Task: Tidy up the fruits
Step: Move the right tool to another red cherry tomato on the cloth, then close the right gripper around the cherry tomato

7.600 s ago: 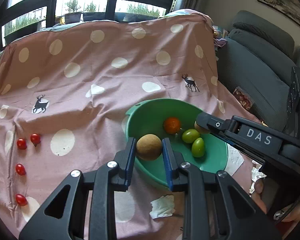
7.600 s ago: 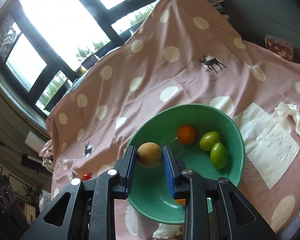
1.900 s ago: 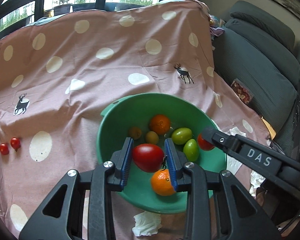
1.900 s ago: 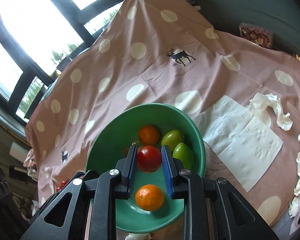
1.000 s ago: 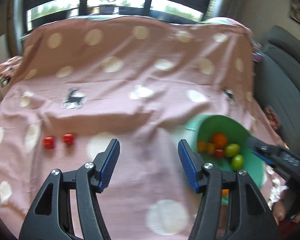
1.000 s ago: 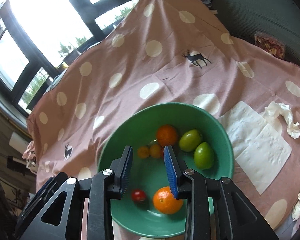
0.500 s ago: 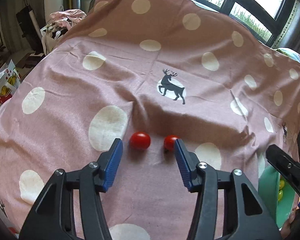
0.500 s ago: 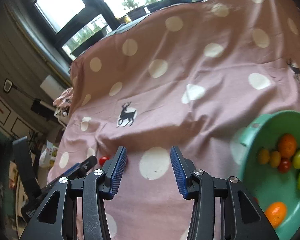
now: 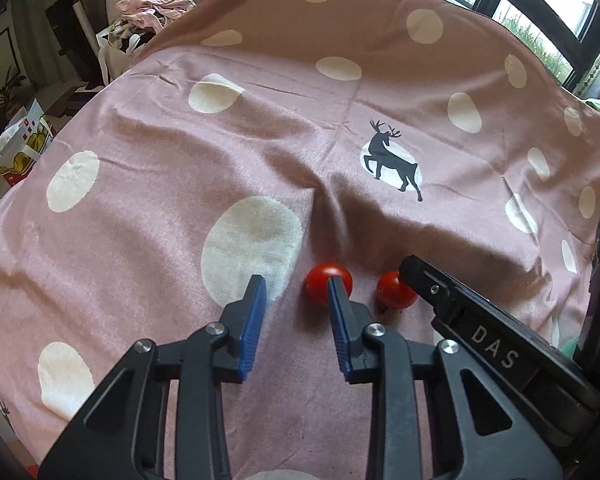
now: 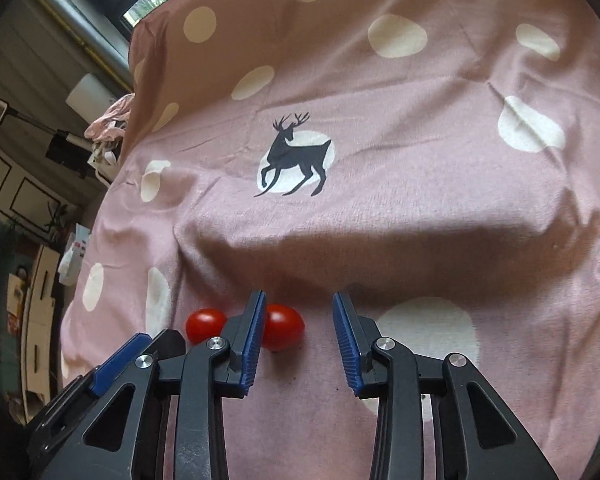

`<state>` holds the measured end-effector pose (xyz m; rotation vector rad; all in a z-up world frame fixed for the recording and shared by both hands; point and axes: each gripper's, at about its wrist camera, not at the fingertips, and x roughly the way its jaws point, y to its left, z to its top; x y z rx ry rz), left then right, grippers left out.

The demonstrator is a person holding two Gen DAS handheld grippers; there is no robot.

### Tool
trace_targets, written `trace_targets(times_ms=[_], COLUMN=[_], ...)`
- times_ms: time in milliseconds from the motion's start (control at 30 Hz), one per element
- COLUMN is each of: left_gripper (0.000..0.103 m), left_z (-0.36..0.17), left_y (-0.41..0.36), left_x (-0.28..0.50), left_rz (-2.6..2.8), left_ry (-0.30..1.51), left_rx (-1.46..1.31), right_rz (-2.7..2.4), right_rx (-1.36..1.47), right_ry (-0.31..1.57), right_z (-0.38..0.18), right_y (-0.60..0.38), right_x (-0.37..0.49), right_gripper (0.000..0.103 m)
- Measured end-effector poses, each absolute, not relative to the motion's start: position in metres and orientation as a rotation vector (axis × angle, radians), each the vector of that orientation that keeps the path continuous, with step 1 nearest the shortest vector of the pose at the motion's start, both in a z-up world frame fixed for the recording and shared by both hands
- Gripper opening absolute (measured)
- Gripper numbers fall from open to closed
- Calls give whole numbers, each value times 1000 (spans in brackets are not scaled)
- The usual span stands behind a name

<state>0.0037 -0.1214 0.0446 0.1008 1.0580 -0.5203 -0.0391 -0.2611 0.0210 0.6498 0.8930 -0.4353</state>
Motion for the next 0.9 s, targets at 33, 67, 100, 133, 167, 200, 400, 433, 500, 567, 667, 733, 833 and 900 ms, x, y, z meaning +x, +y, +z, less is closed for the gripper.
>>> trace_targets(times_ms=[33, 67, 100, 133, 167, 200, 400, 433, 500, 567, 667, 733, 833, 900], left_gripper=[30, 30, 30, 30, 30, 30, 30, 29, 29, 30, 30, 30, 30, 30], left_z=[44, 43, 43, 43, 44, 45, 48, 47, 47, 49, 51, 50, 45, 39], left_y=[-121, -120, -120, -119, -117, -116, -107, -107, -106, -107, -113, -121, -131, -139], left_x=[5, 5, 5, 5, 6, 6, 9, 10, 10, 9, 5, 1, -2, -2], left_rz=[-526, -529, -526, -524, -522, -522, -497, -497, -500, -515, -555, -577, -598, -610], left_ry=[1065, 1070, 1070, 1068, 1067, 1068, 1062, 1071, 1070, 1071, 1067, 1070, 1076, 1087], left_rx=[95, 90, 89, 88, 84, 79, 54, 49, 44, 36, 33, 41, 61, 77], right_rz=[-428, -427, -427, -419, -404, -383, -353, -345, -317, -313, -365, -394, -460, -472], right_rx=[660, 661, 666, 683, 710, 744, 753, 755, 778, 789, 803, 810, 796, 806], right_ry=[888, 889, 886, 886, 886, 886, 892, 890, 888, 886, 874, 847, 812, 777], right_z=[21, 21, 22, 20, 19, 17, 12, 11, 9, 9, 14, 24, 40, 50], right_y=[-262, -261, -261, -261, -262, -263, -255, -255, -255, -255, -262, -271, -281, -287], right_x=[-39, -40, -41, -41, -42, -43, -37, -36, -36, -36, -46, -58, -76, -87], right_gripper=[38, 38, 38, 38, 38, 38, 36, 31, 29, 28, 28, 28, 28, 28])
